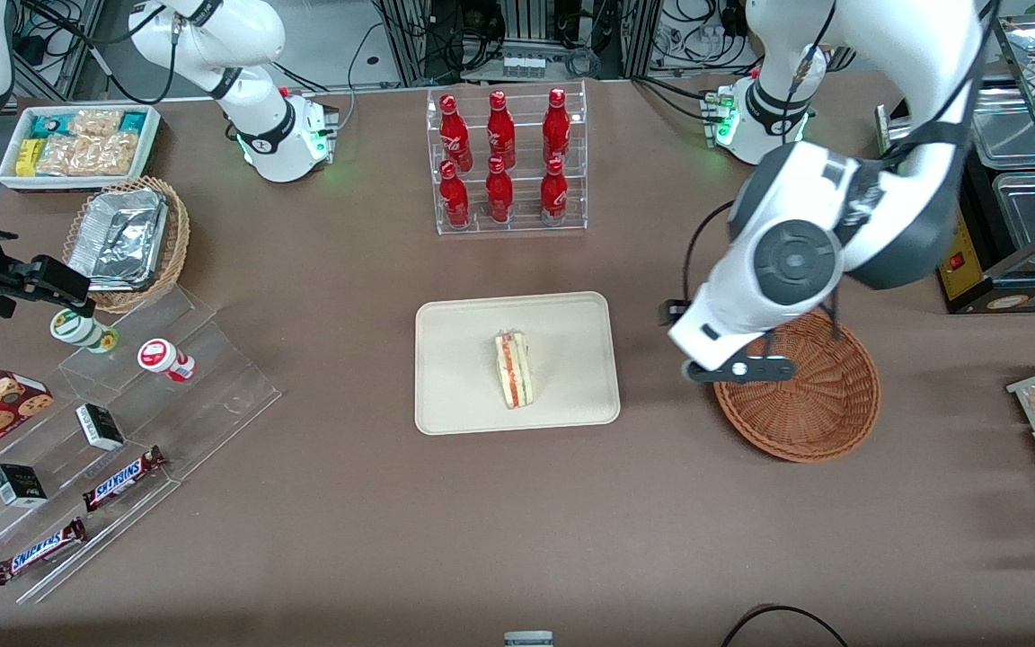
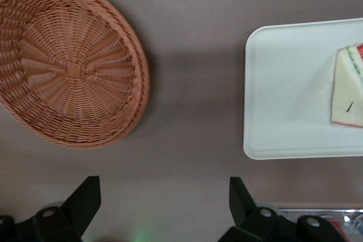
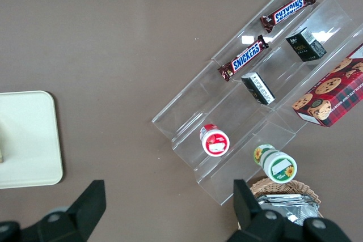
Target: Place sandwich from basket to tray
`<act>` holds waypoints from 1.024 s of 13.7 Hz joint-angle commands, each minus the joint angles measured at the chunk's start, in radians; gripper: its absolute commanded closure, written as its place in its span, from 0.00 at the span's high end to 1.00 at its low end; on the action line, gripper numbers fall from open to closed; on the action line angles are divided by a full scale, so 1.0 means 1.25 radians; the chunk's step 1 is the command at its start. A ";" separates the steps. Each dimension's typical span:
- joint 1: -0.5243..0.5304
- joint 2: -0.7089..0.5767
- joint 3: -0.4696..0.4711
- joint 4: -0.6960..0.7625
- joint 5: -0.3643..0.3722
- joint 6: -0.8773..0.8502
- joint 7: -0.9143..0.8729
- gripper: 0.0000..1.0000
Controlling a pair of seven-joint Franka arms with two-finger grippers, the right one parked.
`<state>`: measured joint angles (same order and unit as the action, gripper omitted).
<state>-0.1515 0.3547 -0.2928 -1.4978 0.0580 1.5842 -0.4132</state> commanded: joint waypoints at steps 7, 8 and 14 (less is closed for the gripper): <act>0.181 -0.111 -0.011 -0.055 -0.035 -0.079 0.209 1.00; 0.190 -0.126 -0.005 -0.055 -0.040 -0.100 0.246 1.00; 0.155 -0.220 0.090 -0.095 -0.040 -0.158 0.322 1.00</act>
<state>0.0733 0.1503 -0.2292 -1.5690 0.0223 1.4070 -0.0478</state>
